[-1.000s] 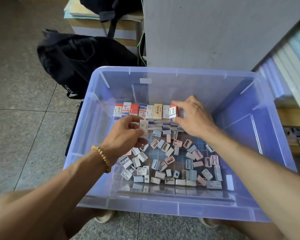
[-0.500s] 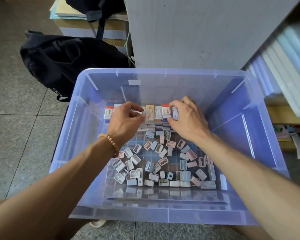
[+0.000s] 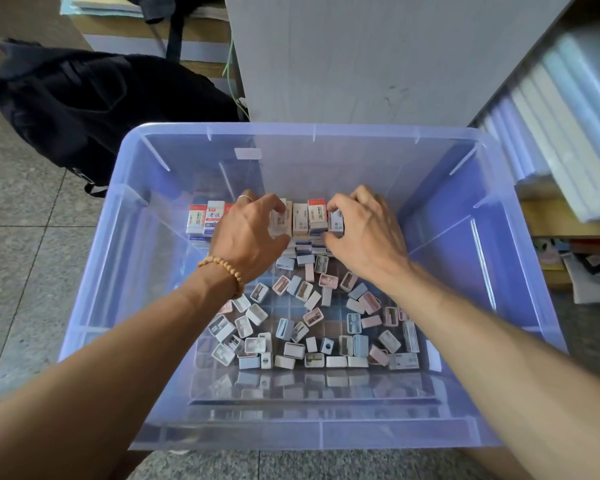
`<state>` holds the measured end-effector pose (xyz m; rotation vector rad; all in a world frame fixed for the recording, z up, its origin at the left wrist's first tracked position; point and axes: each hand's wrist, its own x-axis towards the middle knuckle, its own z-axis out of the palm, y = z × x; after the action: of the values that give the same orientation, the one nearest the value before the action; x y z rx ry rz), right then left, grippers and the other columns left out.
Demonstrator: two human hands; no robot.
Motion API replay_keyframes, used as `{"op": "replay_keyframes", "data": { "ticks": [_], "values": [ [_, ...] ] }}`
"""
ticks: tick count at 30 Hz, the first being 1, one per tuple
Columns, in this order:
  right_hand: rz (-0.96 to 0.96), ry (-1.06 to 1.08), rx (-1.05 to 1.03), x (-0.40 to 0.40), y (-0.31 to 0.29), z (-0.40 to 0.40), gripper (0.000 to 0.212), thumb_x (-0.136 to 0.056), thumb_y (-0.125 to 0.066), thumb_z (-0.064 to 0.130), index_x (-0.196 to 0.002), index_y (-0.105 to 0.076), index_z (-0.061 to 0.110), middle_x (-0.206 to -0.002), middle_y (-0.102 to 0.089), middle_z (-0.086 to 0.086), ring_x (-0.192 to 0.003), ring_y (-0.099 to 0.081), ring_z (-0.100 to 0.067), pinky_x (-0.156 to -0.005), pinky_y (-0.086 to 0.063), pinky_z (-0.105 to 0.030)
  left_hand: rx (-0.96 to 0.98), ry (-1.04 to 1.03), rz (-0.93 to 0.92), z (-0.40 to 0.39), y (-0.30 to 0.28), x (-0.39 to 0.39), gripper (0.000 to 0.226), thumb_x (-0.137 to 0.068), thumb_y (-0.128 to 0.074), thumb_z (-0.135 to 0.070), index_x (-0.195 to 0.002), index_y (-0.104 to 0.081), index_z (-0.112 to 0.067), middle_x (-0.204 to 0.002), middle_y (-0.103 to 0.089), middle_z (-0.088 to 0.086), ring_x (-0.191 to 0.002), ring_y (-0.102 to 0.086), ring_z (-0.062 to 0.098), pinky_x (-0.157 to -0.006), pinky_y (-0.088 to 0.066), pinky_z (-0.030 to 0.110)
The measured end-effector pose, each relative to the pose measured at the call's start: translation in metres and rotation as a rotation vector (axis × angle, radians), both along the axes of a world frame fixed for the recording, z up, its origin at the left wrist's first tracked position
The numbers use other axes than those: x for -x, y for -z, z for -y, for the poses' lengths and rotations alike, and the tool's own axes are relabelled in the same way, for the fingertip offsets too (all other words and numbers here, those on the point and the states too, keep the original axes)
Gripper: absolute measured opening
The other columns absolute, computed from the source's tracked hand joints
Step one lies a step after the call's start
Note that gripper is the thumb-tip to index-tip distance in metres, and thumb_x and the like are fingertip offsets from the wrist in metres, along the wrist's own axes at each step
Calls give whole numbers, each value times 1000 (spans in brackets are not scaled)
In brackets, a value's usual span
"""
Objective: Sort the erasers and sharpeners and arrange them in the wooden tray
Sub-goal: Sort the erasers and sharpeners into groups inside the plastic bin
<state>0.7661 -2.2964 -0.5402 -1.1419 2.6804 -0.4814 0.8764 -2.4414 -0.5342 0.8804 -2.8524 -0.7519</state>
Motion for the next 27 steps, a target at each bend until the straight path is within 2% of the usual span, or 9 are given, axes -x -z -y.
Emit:
{"op": "replay_keyframes", "data": {
  "ticks": [6,9,13,15,18,22,27],
  "values": [
    [-24,-9,2,4,8,1,36,-89,-70,32,-121,-61,18,-111,-55,-5,-106,-47,-24,-89,-47,-41,-4,22,-4,1,5,11,34,-85,-74,-16,-117,-62,-16,-118,-53,10,-96,-62,31,-73,-47,27],
    [-34,-13,0,6,10,2,36,-90,-69,34,-121,-60,18,-112,-55,-4,-106,-45,-21,-86,-44,-35,-14,34,-15,4,7,10,35,-84,-75,-21,-116,-61,-17,-116,-53,10,-94,-63,30,-74,-53,30],
    [-12,-27,-34,7,5,3,40,-90,-68,37,-123,-59,17,-115,-55,-5,-108,-46,-22,-86,-42,-34,-14,53,-10,5,4,10,42,-84,-76,-25,-121,-56,-18,-115,-55,10,-94,-63,29,-78,-58,34],
    [6,-32,-49,7,-2,1,43,-89,-70,36,-126,-59,16,-116,-54,-5,-111,-47,-23,-86,-42,-34,-4,61,2,4,-1,10,48,-84,-76,-27,-125,-53,-16,-115,-55,11,-96,-61,29,-79,-58,35],
    [55,-23,-16,7,-22,-7,37,-89,-69,34,-121,-61,17,-115,-55,-5,-112,-51,-24,-84,-43,-32,19,99,-26,-3,-8,5,41,-85,-73,-28,-120,-58,-13,-113,-56,10,-93,-59,27,-80,-54,37],
    [98,-22,75,2,-58,-34,30,-86,-72,33,-111,-65,17,-106,-60,-3,-103,-59,-24,-89,-50,-41,-16,287,-71,-22,-19,2,25,-86,-69,-24,-108,-65,-12,-97,-63,4,-82,-61,20,-70,-53,33],
    [97,30,169,-6,-94,-94,24,-82,-78,27,-100,-68,14,-91,-63,-1,-88,-62,-23,-85,-50,-44,-94,573,38,-54,-24,3,16,-86,-69,-25,-100,-66,-18,-90,-68,-2,-77,-64,16,-68,-56,33]
  ]
}}
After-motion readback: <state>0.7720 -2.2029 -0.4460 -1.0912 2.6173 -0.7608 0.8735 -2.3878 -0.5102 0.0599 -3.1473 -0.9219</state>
